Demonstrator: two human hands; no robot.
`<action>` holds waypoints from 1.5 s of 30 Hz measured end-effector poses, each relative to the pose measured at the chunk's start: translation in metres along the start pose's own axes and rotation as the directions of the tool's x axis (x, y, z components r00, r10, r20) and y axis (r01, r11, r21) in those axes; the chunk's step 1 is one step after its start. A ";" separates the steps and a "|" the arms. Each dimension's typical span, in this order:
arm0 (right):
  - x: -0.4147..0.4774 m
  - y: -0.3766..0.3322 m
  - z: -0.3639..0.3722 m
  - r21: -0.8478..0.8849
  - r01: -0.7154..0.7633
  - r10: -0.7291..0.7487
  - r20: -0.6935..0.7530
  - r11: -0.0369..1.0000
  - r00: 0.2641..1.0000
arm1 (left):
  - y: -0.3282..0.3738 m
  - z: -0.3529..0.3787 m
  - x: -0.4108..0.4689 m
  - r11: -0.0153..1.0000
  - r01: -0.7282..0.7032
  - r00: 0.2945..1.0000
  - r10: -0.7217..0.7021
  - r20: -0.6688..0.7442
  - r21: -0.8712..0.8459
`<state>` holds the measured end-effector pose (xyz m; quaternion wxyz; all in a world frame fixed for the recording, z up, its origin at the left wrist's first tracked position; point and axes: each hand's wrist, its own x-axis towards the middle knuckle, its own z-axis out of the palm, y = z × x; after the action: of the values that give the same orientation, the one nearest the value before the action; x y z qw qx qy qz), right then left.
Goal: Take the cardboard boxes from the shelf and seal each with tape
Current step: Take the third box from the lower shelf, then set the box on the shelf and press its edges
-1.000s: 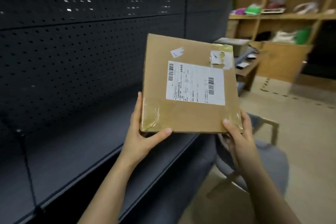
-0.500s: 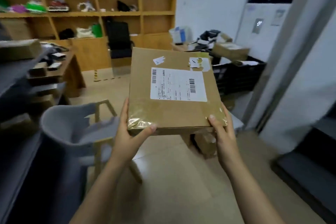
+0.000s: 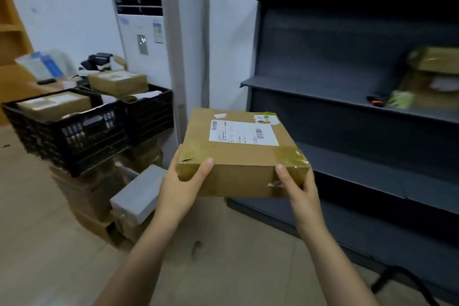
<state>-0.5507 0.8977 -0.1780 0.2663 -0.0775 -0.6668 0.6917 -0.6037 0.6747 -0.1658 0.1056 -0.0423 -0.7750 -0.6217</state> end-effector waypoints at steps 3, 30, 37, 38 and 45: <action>0.037 0.002 -0.044 -0.029 -0.005 0.002 -0.101 1.000 0.995 | 0.010 0.063 0.030 0.999 -0.041 0.995 0.042 0.090 -0.020; 0.483 0.049 -0.163 -0.088 0.057 -0.097 -0.551 0.994 0.829 | 0.055 0.462 0.442 0.937 -0.337 0.785 0.332 0.523 -0.090; 0.595 0.083 -0.204 -0.115 0.041 -0.095 -0.515 0.992 0.852 | 0.049 0.550 0.504 0.941 -0.280 0.781 0.337 0.526 -0.188; 0.611 0.086 -0.210 -0.127 0.034 -0.095 -0.516 0.991 0.851 | 0.049 0.562 0.511 0.951 -0.254 0.793 0.308 0.526 -0.174; 0.686 0.113 -0.242 -0.187 -0.065 -0.041 -0.510 0.980 0.859 | 0.037 0.618 0.558 0.979 -0.204 0.848 0.177 0.499 -0.001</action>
<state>-1.0493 1.4381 -0.1405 0.4202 -0.2882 -0.6372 0.5782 -1.2084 1.2476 -0.1363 -0.0347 -0.2745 -0.7839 -0.5558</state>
